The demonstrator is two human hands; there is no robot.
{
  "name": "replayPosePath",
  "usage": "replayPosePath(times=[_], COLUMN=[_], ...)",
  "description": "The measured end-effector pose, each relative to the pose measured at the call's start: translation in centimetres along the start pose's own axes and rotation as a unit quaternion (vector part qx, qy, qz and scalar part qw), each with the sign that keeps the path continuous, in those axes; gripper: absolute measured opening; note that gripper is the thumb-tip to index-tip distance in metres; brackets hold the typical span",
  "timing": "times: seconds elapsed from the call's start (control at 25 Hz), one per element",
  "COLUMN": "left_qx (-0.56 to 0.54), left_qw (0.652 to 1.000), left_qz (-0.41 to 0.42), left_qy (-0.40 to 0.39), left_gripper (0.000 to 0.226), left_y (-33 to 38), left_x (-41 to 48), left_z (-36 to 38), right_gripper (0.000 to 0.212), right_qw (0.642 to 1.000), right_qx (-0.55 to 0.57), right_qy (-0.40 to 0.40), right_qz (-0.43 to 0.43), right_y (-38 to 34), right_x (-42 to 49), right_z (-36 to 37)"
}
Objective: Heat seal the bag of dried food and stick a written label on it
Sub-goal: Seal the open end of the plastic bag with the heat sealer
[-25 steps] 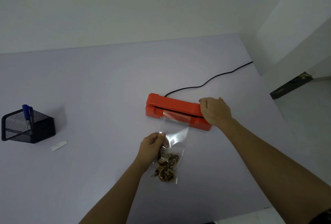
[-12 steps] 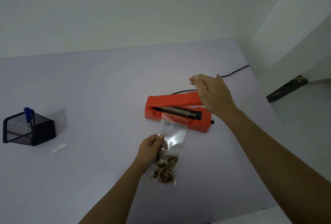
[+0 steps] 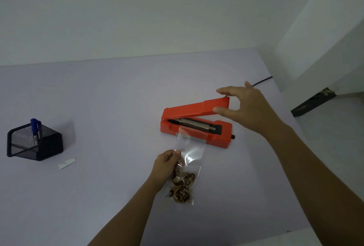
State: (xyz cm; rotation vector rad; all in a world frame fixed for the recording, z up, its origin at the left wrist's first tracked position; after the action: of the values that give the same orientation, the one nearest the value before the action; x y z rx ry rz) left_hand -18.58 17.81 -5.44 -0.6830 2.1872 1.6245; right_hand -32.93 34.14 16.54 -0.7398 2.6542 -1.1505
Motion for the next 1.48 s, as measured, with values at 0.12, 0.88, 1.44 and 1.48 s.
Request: replayPosePath(times=[0.12,0.88,1.44,1.48], left_qx=[-0.014,-0.076,0.171,0.185], left_qw=[1.0,0.996,0.96,0.953], left_qz=[-0.003,-0.041,-0.018,-0.013], left_qy=[-0.005,-0.007,0.22,0.238], left_gripper=[0.04,0.021,0.025,0.023], left_y=[0.0,1.0,6.3,6.7], left_x=[0.1,0.2,1.4,1.3], left_z=[0.0,-0.4,-1.6,-1.7], right_gripper=[0.049,0.065,0.092,0.092], right_qw=[1.0,0.966,0.98,0.979], right_qx=[-0.011,0.208,0.021,0.019], right_qy=[-0.009,0.018,-0.09,-0.089], right_qz=[-0.015,0.151,0.179,0.18], right_y=[-1.7,4.4,14.9,14.9], right_x=[0.7,2.7,-4.0,-3.9], right_z=[-0.1,3.8,8.5,8.5])
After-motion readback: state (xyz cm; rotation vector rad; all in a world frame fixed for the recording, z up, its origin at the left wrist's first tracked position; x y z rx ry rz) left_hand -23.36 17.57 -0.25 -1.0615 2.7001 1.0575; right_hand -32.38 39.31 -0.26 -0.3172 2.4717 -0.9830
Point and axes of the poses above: each hand's wrist, its own x-axis towards the middle knuckle, its own z-axis out of the palm, y = z × x, the point moved 8 cm from there along x, towards the middle knuckle, and after that the axes turned 14 degrees about x, right-handed, at the moved point
